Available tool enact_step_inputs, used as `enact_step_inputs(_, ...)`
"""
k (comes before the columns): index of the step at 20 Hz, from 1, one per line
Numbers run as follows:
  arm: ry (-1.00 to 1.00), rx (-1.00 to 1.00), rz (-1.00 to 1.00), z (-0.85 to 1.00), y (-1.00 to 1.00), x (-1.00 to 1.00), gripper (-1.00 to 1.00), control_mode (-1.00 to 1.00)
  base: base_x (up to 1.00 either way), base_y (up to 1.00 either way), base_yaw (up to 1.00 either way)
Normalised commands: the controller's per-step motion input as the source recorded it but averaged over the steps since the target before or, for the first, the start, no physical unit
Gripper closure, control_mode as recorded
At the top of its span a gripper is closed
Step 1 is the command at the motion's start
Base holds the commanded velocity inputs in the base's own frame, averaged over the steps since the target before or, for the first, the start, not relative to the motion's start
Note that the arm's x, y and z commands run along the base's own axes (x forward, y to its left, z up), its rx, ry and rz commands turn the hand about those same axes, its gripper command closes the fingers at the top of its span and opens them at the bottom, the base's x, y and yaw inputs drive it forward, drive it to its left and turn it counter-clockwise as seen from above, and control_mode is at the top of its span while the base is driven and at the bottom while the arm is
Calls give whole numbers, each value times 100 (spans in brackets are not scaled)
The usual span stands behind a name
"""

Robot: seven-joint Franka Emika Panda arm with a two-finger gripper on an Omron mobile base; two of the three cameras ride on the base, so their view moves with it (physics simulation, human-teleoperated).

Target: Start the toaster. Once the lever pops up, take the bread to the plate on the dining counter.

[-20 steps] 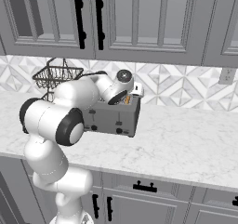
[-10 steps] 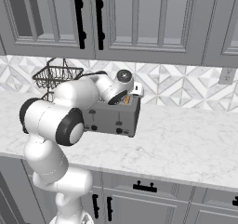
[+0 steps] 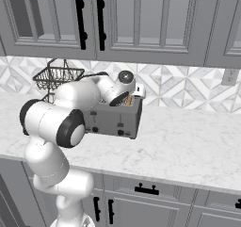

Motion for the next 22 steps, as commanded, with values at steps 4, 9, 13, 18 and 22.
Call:
enact_step_inputs(4,0,0,0,0,0,0,-100,-100,0,0,0)
enact_step_inputs(9,0,0,0,0,0,0,-100,-100,0,0,0)
enact_step_inputs(13,0,0,0,0,0,0,-100,-100,0,0,0)
enact_step_inputs(18,0,0,0,0,0,0,-100,-100,0,0,0)
enact_step_inputs(22,0,0,0,0,0,0,-100,-100,0,0,0)
